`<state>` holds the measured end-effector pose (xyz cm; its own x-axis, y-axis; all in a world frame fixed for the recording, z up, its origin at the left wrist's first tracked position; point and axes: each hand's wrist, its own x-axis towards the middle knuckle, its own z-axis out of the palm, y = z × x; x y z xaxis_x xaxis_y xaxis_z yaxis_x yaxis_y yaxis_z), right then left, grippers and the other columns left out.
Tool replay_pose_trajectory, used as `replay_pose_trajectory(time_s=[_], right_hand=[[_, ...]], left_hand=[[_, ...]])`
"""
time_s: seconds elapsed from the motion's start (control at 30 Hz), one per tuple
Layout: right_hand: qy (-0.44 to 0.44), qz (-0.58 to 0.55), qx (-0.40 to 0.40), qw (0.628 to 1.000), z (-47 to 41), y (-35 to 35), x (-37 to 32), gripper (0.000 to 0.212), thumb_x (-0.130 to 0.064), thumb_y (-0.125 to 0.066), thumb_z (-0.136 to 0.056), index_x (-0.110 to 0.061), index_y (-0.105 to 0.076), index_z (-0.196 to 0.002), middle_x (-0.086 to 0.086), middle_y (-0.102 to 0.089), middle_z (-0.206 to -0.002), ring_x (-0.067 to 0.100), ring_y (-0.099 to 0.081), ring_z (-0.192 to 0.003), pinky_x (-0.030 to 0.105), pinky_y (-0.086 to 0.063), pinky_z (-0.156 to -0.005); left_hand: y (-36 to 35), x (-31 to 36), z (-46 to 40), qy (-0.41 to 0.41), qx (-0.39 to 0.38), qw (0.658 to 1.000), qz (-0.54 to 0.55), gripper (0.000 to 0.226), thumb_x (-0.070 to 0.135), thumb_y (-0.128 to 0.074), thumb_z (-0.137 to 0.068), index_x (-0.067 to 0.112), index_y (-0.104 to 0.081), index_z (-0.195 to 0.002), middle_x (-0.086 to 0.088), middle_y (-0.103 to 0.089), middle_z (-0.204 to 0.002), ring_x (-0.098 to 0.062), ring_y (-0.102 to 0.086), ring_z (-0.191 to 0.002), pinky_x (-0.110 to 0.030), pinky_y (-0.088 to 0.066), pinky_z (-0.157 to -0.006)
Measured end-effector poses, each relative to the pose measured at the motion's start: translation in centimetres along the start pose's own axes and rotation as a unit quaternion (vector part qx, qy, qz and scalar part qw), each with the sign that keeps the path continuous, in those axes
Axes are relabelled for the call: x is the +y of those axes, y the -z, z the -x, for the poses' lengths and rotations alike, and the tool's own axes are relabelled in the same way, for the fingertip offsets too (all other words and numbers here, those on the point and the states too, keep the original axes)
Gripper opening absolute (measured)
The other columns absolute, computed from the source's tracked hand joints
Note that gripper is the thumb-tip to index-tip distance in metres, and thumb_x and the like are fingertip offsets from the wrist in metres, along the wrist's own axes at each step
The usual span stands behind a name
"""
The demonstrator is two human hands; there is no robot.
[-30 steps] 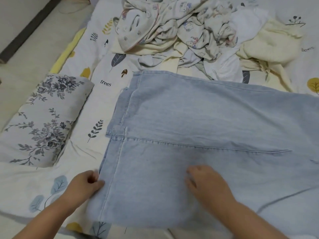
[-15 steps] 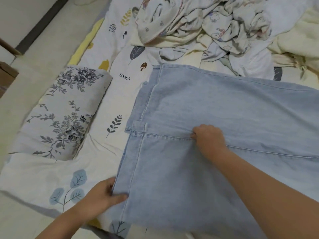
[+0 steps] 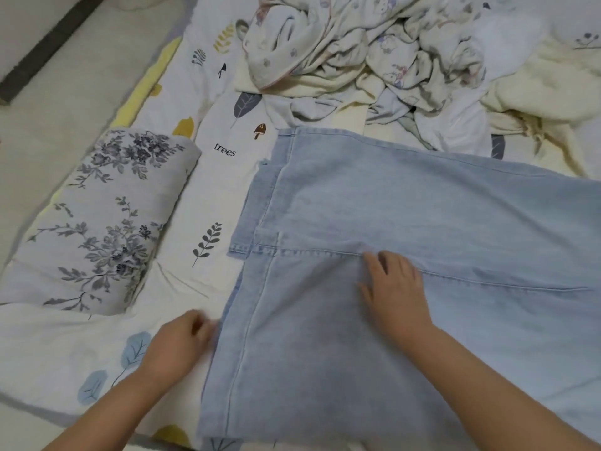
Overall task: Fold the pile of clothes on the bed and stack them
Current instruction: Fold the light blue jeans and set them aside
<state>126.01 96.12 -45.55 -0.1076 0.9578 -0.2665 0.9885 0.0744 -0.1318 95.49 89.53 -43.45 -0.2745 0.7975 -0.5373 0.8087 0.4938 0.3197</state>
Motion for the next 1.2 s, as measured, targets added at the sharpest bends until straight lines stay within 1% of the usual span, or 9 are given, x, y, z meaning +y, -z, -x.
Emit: replay_pose_trajectory(time_s=[0.13, 0.23, 0.43, 0.57, 0.67, 0.77, 0.87, 1.03, 1.2], right_hand=[[-0.071, 0.022, -0.033, 0.997, 1.8, -0.4, 2.3, 0.062, -0.04, -0.038, -0.096, -0.022, -0.011, -0.149, 0.009, -0.012, -0.155, 0.024, -0.008, -0.144, 0.041, -0.011, -0.113], [-0.139, 0.005, -0.043, 0.989, 1.5, 0.1, 4.6, 0.062, -0.038, -0.035, -0.098, -0.021, -0.006, -0.15, 0.007, -0.004, -0.157, 0.026, -0.001, -0.145, 0.046, -0.009, -0.114], [-0.142, -0.03, -0.068, 0.987, 2.2, 0.1, 5.6, 0.064, -0.039, -0.034, -0.099, -0.02, -0.003, -0.151, 0.005, -0.005, -0.158, 0.023, 0.001, -0.145, 0.048, -0.007, -0.114], [-0.104, -0.015, -0.015, 0.994, 4.6, -0.3, 5.7, 0.068, -0.039, -0.036, -0.097, -0.024, 0.003, -0.15, 0.008, 0.012, -0.158, 0.025, 0.011, -0.145, 0.046, 0.001, -0.115], [-0.162, -0.016, -0.008, 0.987, 6.7, -0.8, 7.3, 0.069, -0.04, -0.035, -0.097, -0.026, 0.009, -0.149, 0.01, 0.019, -0.156, 0.026, 0.018, -0.143, 0.048, 0.006, -0.113], [-0.217, -0.038, -0.09, 0.971, 9.1, -1.6, 9.4, 0.064, -0.042, -0.027, -0.1, -0.025, 0.009, -0.149, 0.01, 0.018, -0.157, 0.026, 0.015, -0.144, 0.05, 0.0, -0.114], [-0.17, -0.083, -0.149, 0.971, 10.5, -1.3, 10.8, 0.062, -0.044, -0.028, -0.1, -0.024, 0.0, -0.151, 0.007, 0.009, -0.158, 0.023, 0.006, -0.146, 0.041, -0.007, -0.116], [-0.189, -0.18, -0.034, 0.965, 13.1, 2.2, 16.1, 0.045, -0.025, -0.047, -0.094, -0.019, -0.042, -0.139, 0.004, -0.036, -0.148, 0.017, -0.029, -0.137, 0.02, -0.017, -0.108], [-0.291, -0.161, 0.029, 0.943, 16.9, 3.7, 24.3, 0.049, -0.001, -0.051, -0.084, -0.009, -0.05, -0.133, 0.013, -0.043, -0.141, 0.027, -0.034, -0.134, 0.024, -0.02, -0.107]], left_hand=[[-0.1, 5.5, -3.6, -0.054, 0.138, 0.987, 0.061, 0.016, 0.027, -0.058, -0.09, 0.013, -0.058, -0.082, -0.003, -0.061, -0.079, -0.03, -0.061, -0.084, -0.031, -0.035, -0.065], [-1.0, 8.8, -6.5, -0.04, 0.124, 0.991, 0.015, 0.037, 0.038, -0.062, -0.086, 0.004, -0.058, -0.102, -0.017, -0.064, -0.102, -0.036, -0.058, -0.099, -0.038, -0.043, -0.079], [-0.8, 8.4, -7.4, -0.046, 0.224, 0.973, 0.027, 0.028, 0.021, -0.066, -0.084, 0.005, -0.046, -0.073, -0.029, -0.061, -0.085, -0.045, -0.056, -0.086, -0.04, -0.034, -0.065], [-0.6, 7.2, -6.7, -0.003, 0.231, 0.973, -0.001, 0.032, 0.014, -0.066, -0.084, -0.005, -0.052, -0.106, -0.033, -0.055, -0.108, -0.049, -0.052, -0.101, -0.051, -0.04, -0.082], [-1.4, 8.7, -5.2, -0.113, 0.265, 0.955, -0.069, 0.043, 0.01, -0.066, -0.082, -0.009, -0.051, -0.117, -0.037, -0.049, -0.117, -0.052, -0.048, -0.105, -0.06, -0.039, -0.085], [-4.0, 11.2, -2.8, -0.272, 0.147, 0.935, -0.176, 0.058, 0.031, -0.044, -0.085, -0.003, -0.046, -0.132, -0.03, -0.041, -0.139, -0.045, -0.043, -0.124, -0.057, -0.036, -0.097], [-6.9, 12.3, -2.1, -0.229, -0.011, 0.921, -0.316, 0.063, 0.046, -0.018, -0.096, 0.016, -0.003, -0.15, -0.008, 0.005, -0.158, -0.028, -0.003, -0.145, -0.048, -0.014, -0.114], [-8.0, 17.5, 0.1, -0.213, 0.034, 0.931, -0.293, 0.063, 0.036, -0.045, -0.09, 0.017, -0.021, -0.146, -0.007, -0.011, -0.156, -0.025, -0.014, -0.142, -0.045, -0.018, -0.111], [-12.4, 24.3, 4.7, -0.341, 0.009, 0.908, -0.245, 0.06, 0.026, -0.049, -0.09, 0.018, -0.027, -0.146, -0.005, -0.012, -0.156, -0.02, -0.014, -0.144, -0.044, -0.009, -0.114]])
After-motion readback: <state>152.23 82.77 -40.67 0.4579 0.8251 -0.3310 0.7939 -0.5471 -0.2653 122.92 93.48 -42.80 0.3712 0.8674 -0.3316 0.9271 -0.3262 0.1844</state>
